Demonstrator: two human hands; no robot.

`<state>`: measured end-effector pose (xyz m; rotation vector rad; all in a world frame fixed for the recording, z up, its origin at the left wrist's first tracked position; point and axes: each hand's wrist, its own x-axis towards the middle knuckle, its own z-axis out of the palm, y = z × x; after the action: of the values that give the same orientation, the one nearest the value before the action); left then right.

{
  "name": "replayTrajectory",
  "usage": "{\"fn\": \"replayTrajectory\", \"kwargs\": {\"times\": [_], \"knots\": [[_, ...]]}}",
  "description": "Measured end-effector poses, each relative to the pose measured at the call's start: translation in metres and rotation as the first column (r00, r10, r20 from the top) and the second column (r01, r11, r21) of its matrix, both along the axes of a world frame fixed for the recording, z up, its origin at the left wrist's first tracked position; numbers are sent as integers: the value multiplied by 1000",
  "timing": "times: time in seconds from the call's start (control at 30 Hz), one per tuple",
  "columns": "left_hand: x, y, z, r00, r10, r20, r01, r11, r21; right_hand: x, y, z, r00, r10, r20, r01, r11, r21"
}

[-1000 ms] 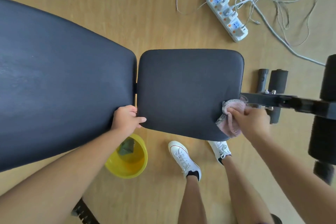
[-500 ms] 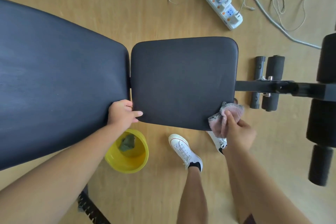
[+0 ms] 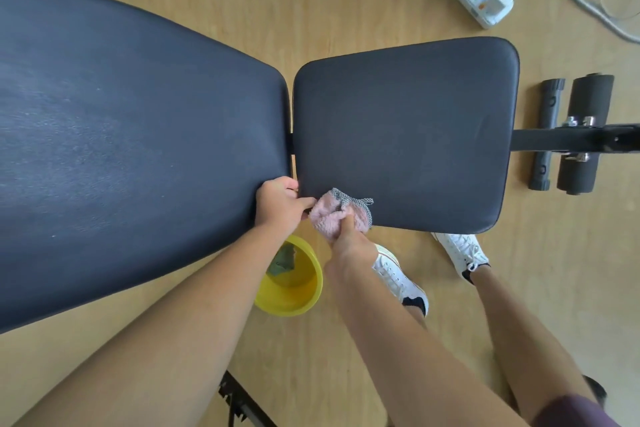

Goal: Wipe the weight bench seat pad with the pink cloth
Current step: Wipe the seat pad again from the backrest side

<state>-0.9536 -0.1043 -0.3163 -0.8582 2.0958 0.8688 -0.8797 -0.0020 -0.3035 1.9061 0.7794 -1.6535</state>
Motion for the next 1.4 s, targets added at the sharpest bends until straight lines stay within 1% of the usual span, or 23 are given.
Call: {"fn": "replayTrajectory", "kwargs": {"times": [0.07,0.1,0.13,0.17,0.2,0.23,0.3,0.4,0.5,0.57,0.67,0.73,0.83,0.9,0.93,0.97,1.03,1.07,1.13,1.2,1.27,1.33,1.4], "knots": [[0,-1,1,1000,-6,-10,6,1000,8,4,-5,-12,999,-32,-24,31,999,-36],[0,-3,-1,1000,0,-8,0,1000,13,9,-3,-16,999,-50,6,50,999,-17],[0,-4,-2,1000,2,2,-2,1000,11,14,11,-16,993,-93,66,87,993,80],[0,-4,-3,1000,1,16,-1,1000,1,24,31,-20,991,-89,103,66,976,209],[1,-5,-3,1000,-7,28,7,1000,-6,32,54,-18,983,-116,139,81,968,236],[1,-5,-4,999,-16,33,16,1000,-9,38,77,-14,986,-65,156,13,951,310],[2,-6,-5,999,-29,16,29,999,-19,50,117,-19,991,-49,125,0,931,366],[2,-5,-5,999,-35,1,35,999,-28,50,117,-22,994,47,103,-74,958,277],[0,-4,-5,1000,-17,16,17,999,-37,24,50,-14,999,25,35,-29,993,115],[-1,-4,-7,1000,11,9,-10,1000,-27,22,19,-6,994,94,-58,-90,993,77],[0,-4,-6,1000,-1,21,2,999,-43,16,39,-14,995,66,80,-82,973,215],[2,-3,-5,1000,-4,15,4,999,-47,42,88,-19,990,139,29,-142,947,288],[2,-3,-6,1000,-8,3,9,999,-52,60,152,-17,983,142,115,-181,837,517],[3,-3,-7,1000,-25,4,25,998,-55,54,180,-9,966,231,114,-254,779,574],[3,-3,-7,999,-38,6,38,998,-58,46,193,-2,943,319,92,-309,738,600],[3,-3,-6,999,-43,8,44,997,-58,36,204,-1,899,434,53,-368,685,629],[2,-2,-6,999,-37,14,38,998,-54,4,223,-2,757,653,31,-482,524,703],[2,-2,-5,999,-31,17,32,998,-54,-18,232,-4,700,714,33,-494,449,745],[1,-2,-4,1000,-18,22,19,998,-52,-70,250,-14,633,771,70,-510,348,787],[1,-2,-5,1000,-4,21,5,999,-45,-120,269,-24,605,793,77,-515,316,797],[2,-3,-7,1000,0,14,1,999,-45,-150,285,-25,574,818,25,-515,337,788],[3,-4,-9,1000,-12,11,12,999,-51,-132,279,-17,526,848,59,-570,300,765],[3,-4,-9,1000,-11,14,12,999,-51,-69,259,-5,475,868,145,-659,242,713]]}}
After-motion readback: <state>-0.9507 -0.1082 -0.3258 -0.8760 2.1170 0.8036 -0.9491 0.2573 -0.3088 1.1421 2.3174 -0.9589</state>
